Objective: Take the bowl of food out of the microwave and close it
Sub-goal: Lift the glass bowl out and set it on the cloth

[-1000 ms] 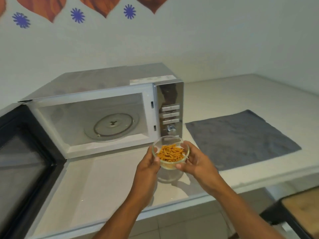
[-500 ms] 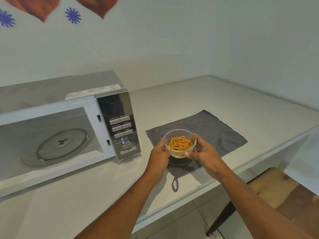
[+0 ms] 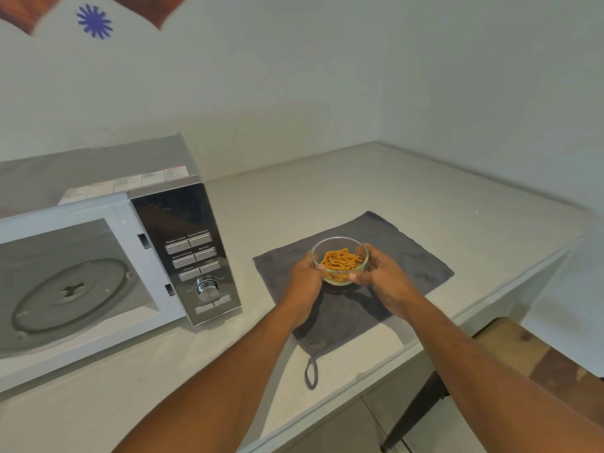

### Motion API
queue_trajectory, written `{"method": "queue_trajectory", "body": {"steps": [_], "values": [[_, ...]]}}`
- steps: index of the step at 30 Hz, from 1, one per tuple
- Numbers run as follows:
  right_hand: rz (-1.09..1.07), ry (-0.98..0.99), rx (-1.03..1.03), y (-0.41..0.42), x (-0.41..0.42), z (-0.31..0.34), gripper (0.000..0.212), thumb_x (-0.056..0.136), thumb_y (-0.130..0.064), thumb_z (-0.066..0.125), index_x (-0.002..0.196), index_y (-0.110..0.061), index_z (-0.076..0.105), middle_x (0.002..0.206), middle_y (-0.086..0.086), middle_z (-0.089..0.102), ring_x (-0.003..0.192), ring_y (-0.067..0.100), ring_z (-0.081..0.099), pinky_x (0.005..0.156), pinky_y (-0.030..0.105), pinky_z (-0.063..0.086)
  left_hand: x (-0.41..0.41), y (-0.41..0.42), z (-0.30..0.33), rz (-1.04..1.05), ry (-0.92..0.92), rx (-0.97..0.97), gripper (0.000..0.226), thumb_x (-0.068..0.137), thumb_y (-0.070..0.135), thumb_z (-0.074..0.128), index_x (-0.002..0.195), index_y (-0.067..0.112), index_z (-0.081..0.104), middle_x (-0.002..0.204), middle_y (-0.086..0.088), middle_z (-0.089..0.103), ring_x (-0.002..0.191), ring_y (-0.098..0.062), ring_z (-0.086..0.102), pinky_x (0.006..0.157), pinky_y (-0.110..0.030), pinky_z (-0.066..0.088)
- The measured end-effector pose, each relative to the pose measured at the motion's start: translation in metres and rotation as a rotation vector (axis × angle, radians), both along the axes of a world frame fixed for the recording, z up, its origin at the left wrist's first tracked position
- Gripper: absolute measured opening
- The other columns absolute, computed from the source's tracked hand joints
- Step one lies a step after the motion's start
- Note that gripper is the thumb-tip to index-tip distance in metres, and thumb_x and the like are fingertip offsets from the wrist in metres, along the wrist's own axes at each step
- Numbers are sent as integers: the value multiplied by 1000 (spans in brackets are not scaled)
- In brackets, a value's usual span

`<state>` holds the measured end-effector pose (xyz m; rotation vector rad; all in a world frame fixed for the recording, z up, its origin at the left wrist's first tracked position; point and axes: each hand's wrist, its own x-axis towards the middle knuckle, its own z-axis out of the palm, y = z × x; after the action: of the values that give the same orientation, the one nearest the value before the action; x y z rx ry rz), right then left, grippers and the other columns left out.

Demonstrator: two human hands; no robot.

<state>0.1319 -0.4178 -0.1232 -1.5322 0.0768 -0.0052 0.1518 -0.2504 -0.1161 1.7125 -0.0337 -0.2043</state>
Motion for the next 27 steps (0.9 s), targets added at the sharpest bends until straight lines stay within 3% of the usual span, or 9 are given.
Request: {"method": "queue_trajectory", "body": {"steps": [5,8,10,11,14,18,23,27], "values": [[17,22,-15,-2,4,-9,49,83,17,66,117,-18,61,121,11,70,110,26,68,87,35,60,-1,0,-2,1,7,36,31,100,12,47,125,21,63,117,-2,72,113,-18,66,97,-35,54],[-21,45,-42,0,0,-8,75,83,23,59,146,-14,42,147,4,52,129,27,54,77,23,57,-7,2,3,1,3,51,34,101,14,48,133,19,57,130,-2,67,124,-23,61,106,-42,49],[-168,12,-139,2,-7,-3,89,82,27,53,155,-16,28,159,3,37,142,28,40,85,23,52,-16,8,5,33,0,38,50,101,16,50,150,17,41,149,0,52,139,-24,48,113,-43,42],[-266,-43,-195,6,-12,0,87,80,28,50,153,-16,33,157,4,39,142,27,40,91,25,48,-23,14,6,75,-11,40,57,101,17,51,154,16,33,155,-1,46,142,-22,44,115,-42,39],[-479,-239,-233,23,-29,11,68,75,27,47,128,-14,60,130,5,62,121,20,57,94,25,49,-47,36,8,244,-111,59,52,99,18,55,149,17,42,148,-2,55,134,-19,53,114,-41,41],[-429,-412,-220,67,-56,28,44,79,23,51,96,-12,70,96,6,71,91,12,67,76,20,59,-88,74,10,400,-201,-7,30,97,17,58,125,18,64,116,-1,73,108,-16,69,101,-43,54],[-243,-568,-233,145,-88,50,34,80,22,50,84,-3,73,81,3,71,78,1,65,73,13,50,-143,134,15,561,-260,18,25,96,20,61,120,20,68,110,2,74,103,-16,69,97,-44,56],[-79,-617,-211,212,-120,63,41,78,22,50,82,-11,73,79,2,71,76,-3,64,72,10,51,-188,190,18,701,-305,27,18,96,20,61,112,25,68,107,0,74,102,-20,69,96,-47,56]]}}
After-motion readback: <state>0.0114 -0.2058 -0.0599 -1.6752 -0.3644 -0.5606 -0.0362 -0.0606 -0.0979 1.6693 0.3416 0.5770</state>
